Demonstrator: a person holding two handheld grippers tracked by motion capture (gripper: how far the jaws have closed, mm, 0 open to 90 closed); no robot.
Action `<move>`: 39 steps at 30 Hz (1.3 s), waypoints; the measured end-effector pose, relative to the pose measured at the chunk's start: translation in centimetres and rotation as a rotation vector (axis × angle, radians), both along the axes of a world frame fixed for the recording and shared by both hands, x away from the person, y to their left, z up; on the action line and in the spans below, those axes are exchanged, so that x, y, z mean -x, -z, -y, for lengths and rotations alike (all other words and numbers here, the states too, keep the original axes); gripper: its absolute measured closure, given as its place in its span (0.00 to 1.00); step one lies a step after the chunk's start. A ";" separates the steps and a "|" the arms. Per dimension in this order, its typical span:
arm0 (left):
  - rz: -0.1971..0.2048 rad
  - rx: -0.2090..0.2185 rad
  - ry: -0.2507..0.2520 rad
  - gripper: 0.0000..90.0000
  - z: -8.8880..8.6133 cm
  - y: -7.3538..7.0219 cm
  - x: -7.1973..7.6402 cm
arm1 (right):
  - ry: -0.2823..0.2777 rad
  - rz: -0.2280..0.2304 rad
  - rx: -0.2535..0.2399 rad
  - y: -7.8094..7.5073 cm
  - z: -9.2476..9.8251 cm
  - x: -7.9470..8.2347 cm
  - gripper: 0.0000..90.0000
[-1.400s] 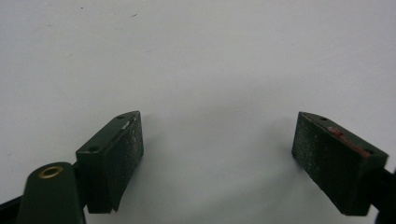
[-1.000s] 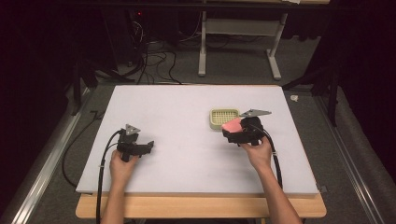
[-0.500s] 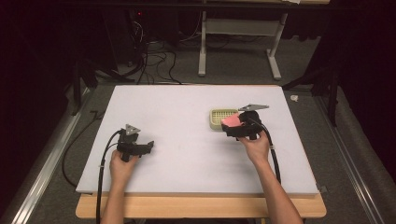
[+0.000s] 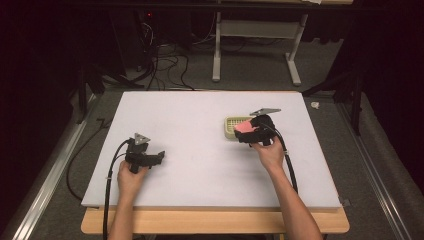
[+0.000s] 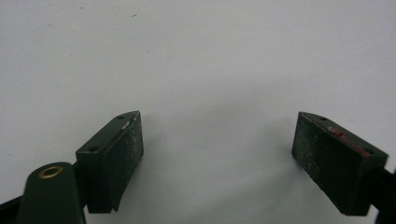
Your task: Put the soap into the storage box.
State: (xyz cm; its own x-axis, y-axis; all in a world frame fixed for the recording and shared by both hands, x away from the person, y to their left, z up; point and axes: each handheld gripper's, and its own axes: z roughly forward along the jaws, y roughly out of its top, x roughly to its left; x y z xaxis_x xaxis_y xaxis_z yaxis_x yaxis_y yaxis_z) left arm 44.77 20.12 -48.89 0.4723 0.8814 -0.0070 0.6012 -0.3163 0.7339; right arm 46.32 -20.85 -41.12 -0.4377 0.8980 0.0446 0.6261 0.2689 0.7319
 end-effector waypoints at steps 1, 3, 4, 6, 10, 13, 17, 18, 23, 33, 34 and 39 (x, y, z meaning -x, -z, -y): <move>0.000 0.000 0.000 0.19 0.0 0.0 0.0 | 0.000 0.000 0.000 0.0 0.0 0.0 0.15; 0.000 0.000 0.000 0.19 0.0 0.0 0.0 | 0.006 -0.007 0.003 0.1 -0.1 -0.4 0.15; 0.000 0.000 0.000 0.19 0.0 0.0 0.0 | 0.008 -0.011 0.004 0.1 -0.2 -0.5 0.15; 0.000 0.000 0.000 0.19 0.0 0.0 0.0 | 0.018 -0.018 0.009 0.2 -0.4 -1.1 0.15; 0.000 0.000 0.000 0.19 0.0 0.0 0.0 | 0.022 -0.026 0.010 0.3 -0.6 -1.5 0.15; 0.001 0.000 0.000 0.19 0.0 0.0 0.0 | 0.028 -0.037 0.017 0.6 -0.8 -2.0 0.15; 0.000 0.000 0.000 0.19 0.0 0.0 0.0 | 0.041 -0.053 0.023 1.1 -0.9 -2.6 0.15; 0.000 0.000 0.000 0.19 0.0 0.0 0.0 | 0.049 -0.057 0.022 1.2 -0.9 -2.7 0.15; 0.000 0.000 0.000 0.19 0.0 0.0 0.0 | 0.068 -0.068 0.042 1.5 -0.9 -3.1 0.15; 0.000 0.000 0.000 0.19 0.0 0.0 0.0 | 0.096 -0.093 0.046 2.0 -0.7 -3.6 0.15; 0.000 0.000 0.000 0.19 0.0 0.0 0.0 | 0.099 -0.096 0.045 2.1 -0.7 -3.8 0.15; 0.000 0.000 0.000 0.19 0.0 0.0 0.0 | 0.105 -0.107 0.041 2.2 -0.7 -4.1 0.15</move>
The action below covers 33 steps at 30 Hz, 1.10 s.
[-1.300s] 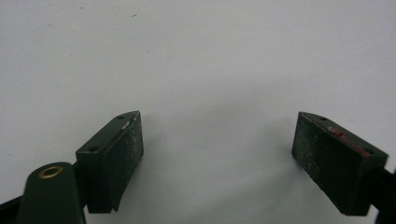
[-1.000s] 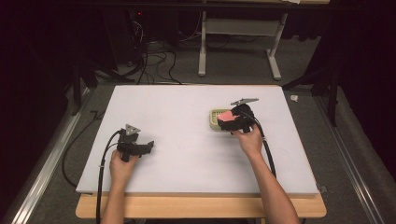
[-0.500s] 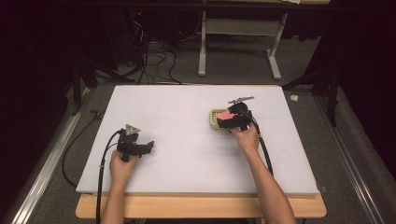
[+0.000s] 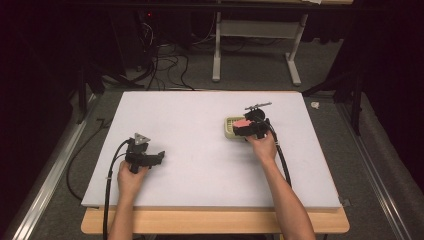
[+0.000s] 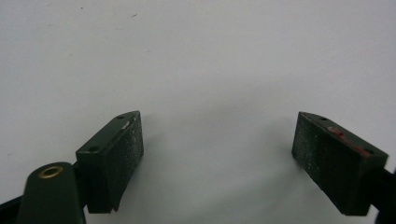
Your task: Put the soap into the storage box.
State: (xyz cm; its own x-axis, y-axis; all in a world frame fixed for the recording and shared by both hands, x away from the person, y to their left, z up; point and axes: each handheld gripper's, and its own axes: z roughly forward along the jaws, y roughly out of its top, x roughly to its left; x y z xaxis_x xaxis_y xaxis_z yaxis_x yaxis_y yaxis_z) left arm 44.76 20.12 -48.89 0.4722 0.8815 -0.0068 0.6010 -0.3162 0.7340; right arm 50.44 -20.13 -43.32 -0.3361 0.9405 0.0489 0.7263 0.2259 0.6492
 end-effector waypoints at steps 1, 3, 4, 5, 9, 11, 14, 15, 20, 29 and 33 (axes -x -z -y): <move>0.000 0.000 0.000 0.19 0.0 0.0 0.0 | 0.000 -0.002 -0.003 0.0 -0.1 -0.1 0.15; 0.000 0.000 0.000 0.19 0.0 0.0 0.0 | 0.000 -0.002 -0.005 0.1 -0.1 -0.2 0.15; 0.000 0.000 0.000 0.19 0.0 0.0 0.0 | 0.002 -0.005 -0.008 0.1 -0.1 -0.2 0.15; 0.000 0.000 0.000 0.19 0.0 0.0 0.0 | 0.003 -0.007 -0.010 0.1 -0.1 -0.3 0.15; 0.000 0.000 0.000 0.19 0.0 0.0 0.0 | 0.013 -0.022 -0.013 0.4 0.0 -0.5 0.15; 0.000 0.000 0.000 0.19 0.0 0.0 0.0 | 0.018 -0.026 -0.015 0.6 0.0 -0.6 0.15; 0.000 0.000 0.000 0.19 0.0 0.0 0.0 | 0.022 -0.028 -0.016 0.6 0.1 -0.6 0.15; 0.000 0.000 0.000 0.19 0.0 0.0 0.0 | 0.024 -0.027 -0.019 0.6 0.1 -0.6 0.15; 0.000 0.000 0.000 0.19 0.0 0.0 0.0 | 0.030 -0.029 -0.027 0.6 0.2 -0.8 0.15; 0.000 -0.001 0.000 0.19 0.0 0.0 0.0 | 0.020 -0.036 -0.003 0.5 -0.2 -1.0 0.14; 0.000 0.000 0.000 0.19 0.0 0.0 0.0 | 0.016 -0.011 -0.027 0.0 0.1 -0.8 0.14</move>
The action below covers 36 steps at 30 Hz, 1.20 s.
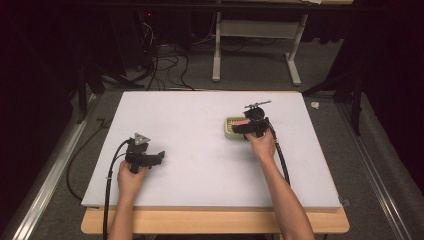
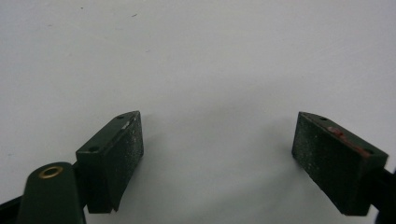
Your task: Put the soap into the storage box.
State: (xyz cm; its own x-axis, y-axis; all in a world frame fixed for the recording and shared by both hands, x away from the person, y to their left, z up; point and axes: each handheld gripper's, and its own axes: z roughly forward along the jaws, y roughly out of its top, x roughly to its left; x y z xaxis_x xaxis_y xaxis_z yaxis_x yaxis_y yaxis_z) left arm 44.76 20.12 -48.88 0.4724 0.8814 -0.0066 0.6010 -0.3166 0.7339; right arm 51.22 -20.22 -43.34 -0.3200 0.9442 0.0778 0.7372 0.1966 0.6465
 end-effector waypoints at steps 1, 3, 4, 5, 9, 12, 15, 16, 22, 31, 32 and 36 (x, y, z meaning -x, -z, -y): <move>0.000 0.000 0.000 0.19 0.0 0.0 0.0 | 0.000 0.000 0.000 0.0 0.0 0.0 0.14; 0.000 0.000 0.000 0.19 0.0 0.0 0.0 | -0.002 0.003 -0.011 -0.3 0.1 0.1 0.14; 0.000 0.001 0.000 0.19 0.0 0.0 0.0 | -0.006 0.007 -0.012 -0.3 0.2 0.1 0.14; 0.000 0.000 0.000 0.19 0.0 0.0 0.0 | -0.008 0.007 -0.012 -0.3 0.2 0.2 0.14; 0.000 0.000 0.000 0.19 0.0 0.0 0.0 | -0.011 0.005 -0.014 -0.3 0.3 0.4 0.15; 0.000 0.000 0.000 0.19 0.0 0.0 0.0 | -0.015 0.023 -0.012 -0.6 0.4 0.7 0.16; 0.000 0.000 0.000 0.19 0.0 0.0 0.0 | -0.018 0.038 -0.018 -0.9 0.5 1.1 0.16; 0.000 0.000 0.000 0.19 0.0 0.0 0.0 | -0.020 0.047 -0.017 -1.0 0.6 1.2 0.16; 0.000 0.000 0.000 0.19 0.0 0.0 0.0 | -0.042 0.087 -0.018 -2.2 0.7 2.1 0.17; 0.000 0.000 0.000 0.19 0.0 0.0 0.0 | -0.057 0.135 -0.012 -3.4 0.7 3.2 0.18; 0.000 0.000 0.000 0.19 0.0 0.0 0.0 | -0.056 0.142 -0.010 -3.5 0.8 3.4 0.19; 0.000 0.000 0.000 0.19 0.0 0.0 0.0 | -0.058 0.157 -0.003 -3.9 0.9 3.8 0.19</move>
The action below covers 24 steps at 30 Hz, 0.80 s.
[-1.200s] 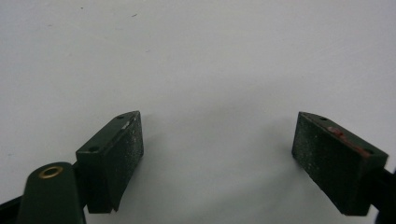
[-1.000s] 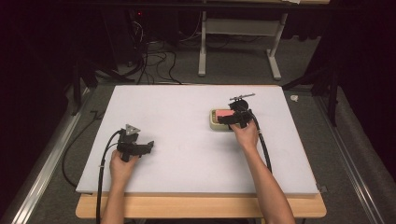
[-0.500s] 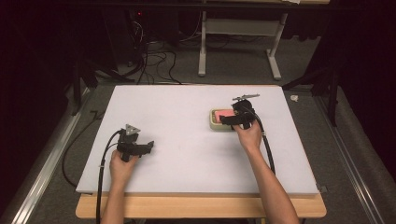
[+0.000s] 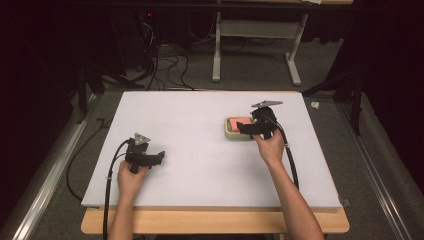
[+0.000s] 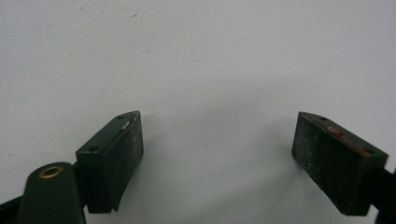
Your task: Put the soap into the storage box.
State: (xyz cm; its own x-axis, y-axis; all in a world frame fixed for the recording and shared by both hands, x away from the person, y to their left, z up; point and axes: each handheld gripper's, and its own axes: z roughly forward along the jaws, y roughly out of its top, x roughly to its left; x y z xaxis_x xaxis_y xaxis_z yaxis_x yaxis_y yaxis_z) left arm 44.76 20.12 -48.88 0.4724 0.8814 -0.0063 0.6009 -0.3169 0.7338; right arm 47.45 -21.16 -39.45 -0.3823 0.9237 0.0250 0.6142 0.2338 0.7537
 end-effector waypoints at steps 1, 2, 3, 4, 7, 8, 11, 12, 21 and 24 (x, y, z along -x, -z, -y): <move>0.000 0.000 0.000 0.19 0.0 0.0 0.0 | 0.003 0.002 0.007 -0.1 0.0 0.2 0.19; 0.000 0.000 0.000 0.19 0.0 0.0 0.0 | 0.002 0.008 0.022 -0.1 -0.1 0.3 0.19; 0.000 0.000 0.000 0.19 0.0 0.0 0.0 | 0.000 0.010 0.035 -0.2 -0.1 0.4 0.19; 0.000 0.000 -0.001 0.19 0.0 0.0 0.0 | -0.001 0.007 0.046 -0.2 -0.1 0.5 0.19; 0.000 0.001 0.000 0.19 0.0 0.0 0.0 | -0.002 0.017 0.062 -0.2 -0.1 0.9 0.20; 0.000 0.001 -0.001 0.19 0.0 0.0 0.0 | -0.002 0.020 0.060 -0.2 -0.1 1.1 0.20; 0.000 0.001 0.000 0.19 0.0 0.0 0.0 | 0.001 0.023 0.056 -0.2 0.2 1.3 0.20; 0.000 0.000 0.000 0.19 0.0 0.0 0.0 | 0.001 0.025 0.053 -0.2 0.3 1.4 0.20; 0.000 0.000 0.000 0.19 0.0 0.0 0.0 | 0.006 0.047 0.032 -0.7 1.1 2.4 0.20; 0.000 0.000 0.000 0.19 0.0 0.0 0.0 | 0.007 0.059 0.024 -1.1 1.2 2.7 0.20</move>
State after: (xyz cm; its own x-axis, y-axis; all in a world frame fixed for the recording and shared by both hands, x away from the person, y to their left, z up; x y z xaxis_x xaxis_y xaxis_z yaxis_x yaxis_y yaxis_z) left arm 44.76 20.12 -48.88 0.4722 0.8815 -0.0064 0.6011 -0.3167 0.7337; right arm 44.71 -22.40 -38.39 -0.3762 0.9263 -0.0200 0.5706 0.2486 0.7827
